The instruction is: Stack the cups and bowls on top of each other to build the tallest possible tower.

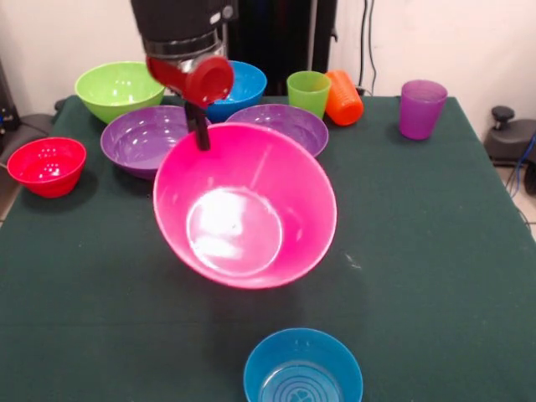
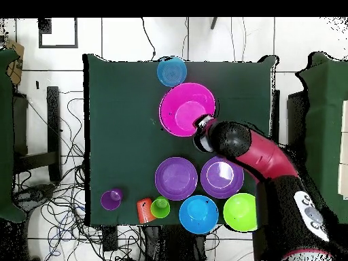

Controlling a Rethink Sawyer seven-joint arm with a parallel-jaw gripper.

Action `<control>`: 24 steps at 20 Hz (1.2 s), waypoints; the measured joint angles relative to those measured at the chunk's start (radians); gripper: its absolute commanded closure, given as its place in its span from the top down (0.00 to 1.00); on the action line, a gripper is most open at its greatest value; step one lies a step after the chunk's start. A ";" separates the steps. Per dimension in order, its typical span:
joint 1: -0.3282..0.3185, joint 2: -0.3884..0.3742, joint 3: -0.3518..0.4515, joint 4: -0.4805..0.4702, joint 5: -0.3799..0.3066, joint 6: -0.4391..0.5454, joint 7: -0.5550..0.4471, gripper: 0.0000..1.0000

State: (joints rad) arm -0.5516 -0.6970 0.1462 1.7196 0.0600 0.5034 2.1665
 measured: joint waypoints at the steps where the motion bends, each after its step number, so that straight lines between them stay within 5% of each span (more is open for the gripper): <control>1: 0.000 0.010 0.001 -0.011 0.000 -0.004 0.000 0.00; 14: 0.047 0.133 0.004 -0.141 0.043 -0.055 0.000 0.00; 24: 0.075 0.143 0.003 -0.159 0.080 -0.049 0.000 0.00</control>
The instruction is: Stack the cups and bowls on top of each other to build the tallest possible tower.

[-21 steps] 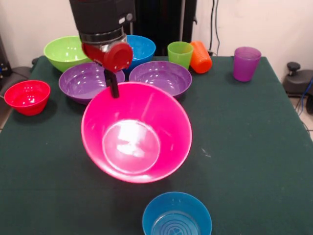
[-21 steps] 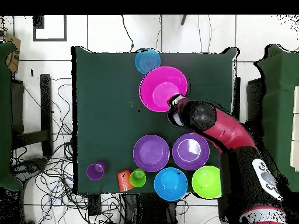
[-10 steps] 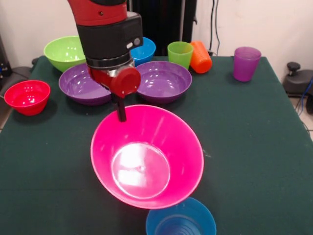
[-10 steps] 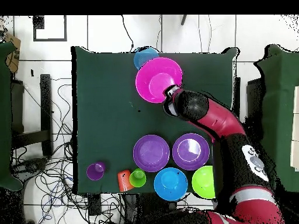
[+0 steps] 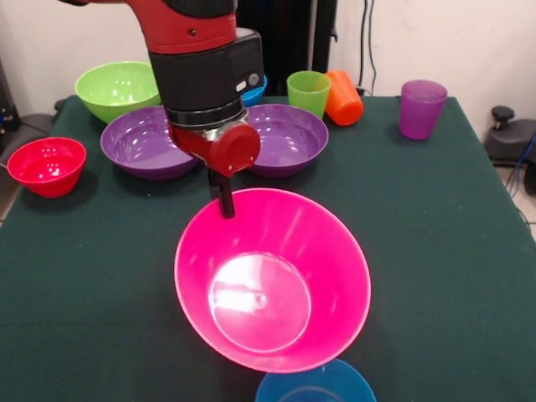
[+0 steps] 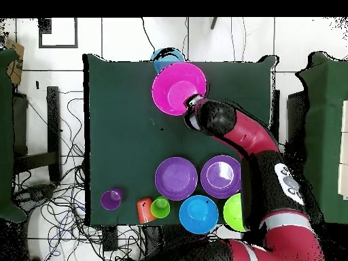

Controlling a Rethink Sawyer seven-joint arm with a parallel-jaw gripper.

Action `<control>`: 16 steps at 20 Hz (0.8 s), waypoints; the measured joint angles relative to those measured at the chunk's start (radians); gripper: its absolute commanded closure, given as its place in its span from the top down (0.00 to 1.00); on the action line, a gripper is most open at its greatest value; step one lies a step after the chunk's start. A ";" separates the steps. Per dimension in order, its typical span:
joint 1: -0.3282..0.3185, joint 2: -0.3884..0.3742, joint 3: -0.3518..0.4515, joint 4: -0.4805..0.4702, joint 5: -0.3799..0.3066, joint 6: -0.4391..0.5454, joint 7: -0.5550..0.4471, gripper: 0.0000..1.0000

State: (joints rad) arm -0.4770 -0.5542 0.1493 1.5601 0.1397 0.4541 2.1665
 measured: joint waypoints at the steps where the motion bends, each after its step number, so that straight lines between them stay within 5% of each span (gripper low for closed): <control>1: 0.000 -0.006 -0.002 0.002 0.000 0.011 0.000 0.00; 11: -0.108 -0.173 -0.005 0.151 -0.019 0.141 0.000 0.00; 16: -0.202 -0.212 -0.006 0.219 -0.092 0.139 0.000 0.00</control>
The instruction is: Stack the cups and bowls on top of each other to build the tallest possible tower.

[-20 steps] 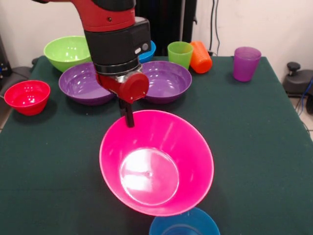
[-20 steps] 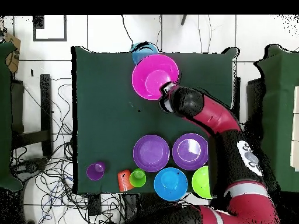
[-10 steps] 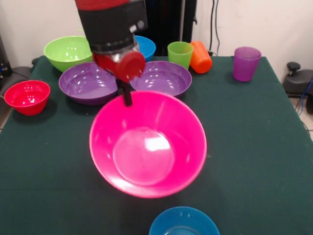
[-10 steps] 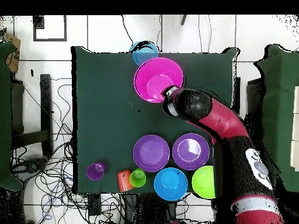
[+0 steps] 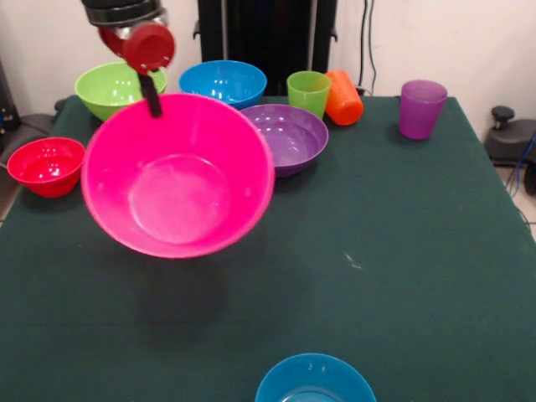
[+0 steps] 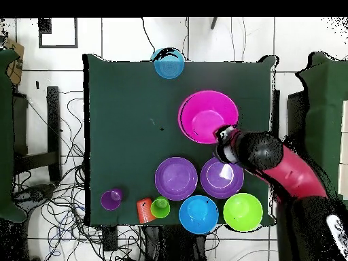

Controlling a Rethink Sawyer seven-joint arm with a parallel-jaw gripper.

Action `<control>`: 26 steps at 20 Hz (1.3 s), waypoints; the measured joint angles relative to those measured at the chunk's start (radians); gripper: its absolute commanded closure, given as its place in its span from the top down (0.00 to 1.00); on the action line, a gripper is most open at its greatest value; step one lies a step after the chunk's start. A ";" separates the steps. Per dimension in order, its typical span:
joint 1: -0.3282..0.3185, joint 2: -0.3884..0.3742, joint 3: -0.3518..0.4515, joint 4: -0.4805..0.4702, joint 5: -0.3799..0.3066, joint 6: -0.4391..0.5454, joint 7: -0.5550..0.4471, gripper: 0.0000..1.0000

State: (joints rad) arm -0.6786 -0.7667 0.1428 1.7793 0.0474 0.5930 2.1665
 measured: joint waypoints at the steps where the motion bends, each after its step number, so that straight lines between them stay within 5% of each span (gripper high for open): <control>1: -0.024 0.003 0.000 0.009 -0.029 -0.006 0.000 0.00; 9: -0.160 0.115 -0.021 -0.002 -0.296 -0.182 0.000 0.00; 14: -0.213 0.201 -0.021 -0.045 -0.397 -0.311 0.000 0.00; 25: -0.237 0.247 -0.014 -0.100 -0.417 -0.340 0.000 0.00; 26: -0.237 0.254 -0.013 -0.112 -0.417 -0.340 0.000 1.00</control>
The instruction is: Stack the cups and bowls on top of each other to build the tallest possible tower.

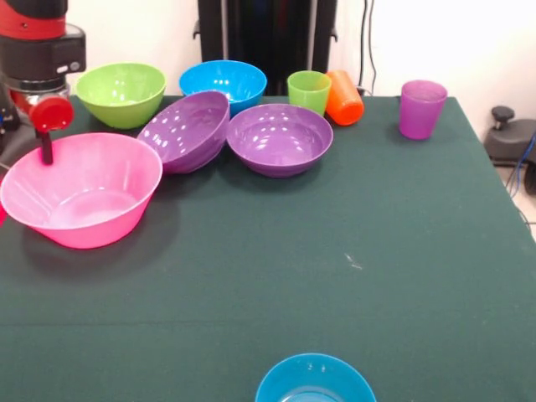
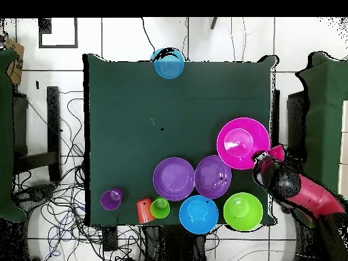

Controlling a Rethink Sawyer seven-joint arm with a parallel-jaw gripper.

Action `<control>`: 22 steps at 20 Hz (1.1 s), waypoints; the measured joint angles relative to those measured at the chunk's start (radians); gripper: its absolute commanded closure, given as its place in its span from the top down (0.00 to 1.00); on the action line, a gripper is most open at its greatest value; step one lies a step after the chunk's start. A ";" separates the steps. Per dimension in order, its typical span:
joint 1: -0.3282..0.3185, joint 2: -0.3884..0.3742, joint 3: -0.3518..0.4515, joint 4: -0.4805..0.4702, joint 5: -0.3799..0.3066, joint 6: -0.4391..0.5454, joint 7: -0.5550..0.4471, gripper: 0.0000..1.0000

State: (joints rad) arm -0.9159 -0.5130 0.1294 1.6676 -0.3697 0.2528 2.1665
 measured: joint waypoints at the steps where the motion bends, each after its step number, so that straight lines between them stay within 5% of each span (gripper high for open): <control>1: 0.000 0.002 0.000 -0.002 0.000 0.000 0.000 1.00; 22: -0.015 0.092 0.011 -0.076 0.000 0.030 0.000 1.00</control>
State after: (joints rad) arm -0.9313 -0.4207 0.1405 1.5921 -0.3697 0.2830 2.1665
